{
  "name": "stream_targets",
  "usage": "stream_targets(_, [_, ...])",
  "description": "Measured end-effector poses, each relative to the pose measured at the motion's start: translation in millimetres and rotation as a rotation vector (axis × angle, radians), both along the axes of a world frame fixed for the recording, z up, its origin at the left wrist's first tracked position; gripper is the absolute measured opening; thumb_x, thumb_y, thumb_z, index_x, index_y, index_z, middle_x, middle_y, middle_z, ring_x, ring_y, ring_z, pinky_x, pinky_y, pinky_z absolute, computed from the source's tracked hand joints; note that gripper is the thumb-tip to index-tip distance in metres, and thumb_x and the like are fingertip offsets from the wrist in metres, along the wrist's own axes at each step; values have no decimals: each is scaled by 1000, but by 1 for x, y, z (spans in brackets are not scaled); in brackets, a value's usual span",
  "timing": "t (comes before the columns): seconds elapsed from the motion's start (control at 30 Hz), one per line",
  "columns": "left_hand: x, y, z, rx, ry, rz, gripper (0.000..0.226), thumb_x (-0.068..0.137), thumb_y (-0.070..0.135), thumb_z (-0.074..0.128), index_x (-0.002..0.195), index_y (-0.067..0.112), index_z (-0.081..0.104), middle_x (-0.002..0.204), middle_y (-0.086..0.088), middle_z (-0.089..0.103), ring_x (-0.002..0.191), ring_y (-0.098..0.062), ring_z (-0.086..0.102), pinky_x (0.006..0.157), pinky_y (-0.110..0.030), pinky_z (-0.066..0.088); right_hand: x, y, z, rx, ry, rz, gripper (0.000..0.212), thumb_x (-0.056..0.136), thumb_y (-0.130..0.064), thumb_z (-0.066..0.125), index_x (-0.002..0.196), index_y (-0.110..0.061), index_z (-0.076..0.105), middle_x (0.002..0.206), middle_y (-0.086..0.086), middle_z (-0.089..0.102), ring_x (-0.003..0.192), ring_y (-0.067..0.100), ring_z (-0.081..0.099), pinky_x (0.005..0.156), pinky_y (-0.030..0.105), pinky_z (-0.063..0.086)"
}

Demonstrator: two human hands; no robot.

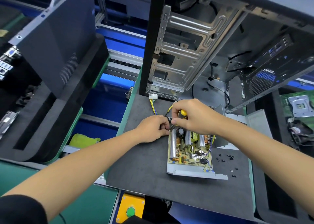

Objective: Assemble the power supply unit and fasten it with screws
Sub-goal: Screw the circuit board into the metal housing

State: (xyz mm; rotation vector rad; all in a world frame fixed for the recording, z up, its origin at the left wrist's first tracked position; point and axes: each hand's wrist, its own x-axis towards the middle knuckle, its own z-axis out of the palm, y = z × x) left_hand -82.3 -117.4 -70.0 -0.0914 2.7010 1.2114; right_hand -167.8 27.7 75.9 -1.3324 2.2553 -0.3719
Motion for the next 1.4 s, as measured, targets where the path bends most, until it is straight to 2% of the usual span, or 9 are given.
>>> stream_targets(0.2, [-2,-1,3,7,-22,-18,14,85,31,71,84,28,57,74,14,50,66,-1,47,58,-18,31,2,-2,-1,14,30,34,15,89,-28,67,79,-25,57,82,-11,58,71,-2,46,58,15,30])
stream_targets(0.3, [-2,0,3,2,-22,-8,15,85,32,71,84,27,57,74,13,51,66,-2,47,59,-22,32,2,-2,0,13,29,34,14,88,-28,67,80,-24,58,83,-10,58,73,1,47,61,21,32])
stream_targets(0.47, [-3,1,4,19,-44,25,16,84,30,72,81,28,57,72,13,54,65,-3,48,62,-27,39,0,0,0,14,32,2,14,88,-29,67,79,-24,58,85,-10,59,76,8,53,67,28,42])
stream_targets(0.6, [-4,1,6,47,-69,38,15,83,27,73,80,26,58,71,12,56,63,-4,49,67,-32,46,4,-2,-1,28,84,35,14,89,-26,66,80,-24,56,89,-6,60,82,11,52,72,29,44])
stream_targets(0.77, [-5,2,7,42,-88,60,28,82,26,74,68,31,51,67,13,55,62,-2,49,60,-27,40,5,-3,2,91,75,92,15,89,-23,66,82,-24,53,92,-5,58,85,13,50,77,31,43])
stream_targets(0.93, [-6,4,9,38,-89,70,34,81,25,74,62,33,47,61,14,52,57,1,49,53,-19,31,9,-10,2,83,115,88,13,88,-22,63,81,-21,52,83,-7,53,77,13,47,63,26,32])
stream_targets(1.1, [-7,3,10,47,-111,75,33,81,23,74,62,30,48,60,14,51,57,-1,48,57,-23,36,10,-10,7,128,46,76,5,86,-19,57,91,-19,55,97,-4,45,76,6,43,63,25,32])
stream_targets(1.23, [-10,2,11,86,-148,84,18,80,22,76,73,24,60,66,12,56,63,-7,51,71,-30,47,10,-9,7,168,246,175,4,90,-17,54,94,-17,55,98,1,54,91,20,52,76,33,44])
stream_targets(1.4, [-9,2,11,101,-152,81,11,80,18,76,86,12,68,79,2,66,72,-14,57,80,-37,53,15,-7,3,275,547,284,18,100,-31,43,102,-14,49,94,8,60,85,30,60,59,32,30])
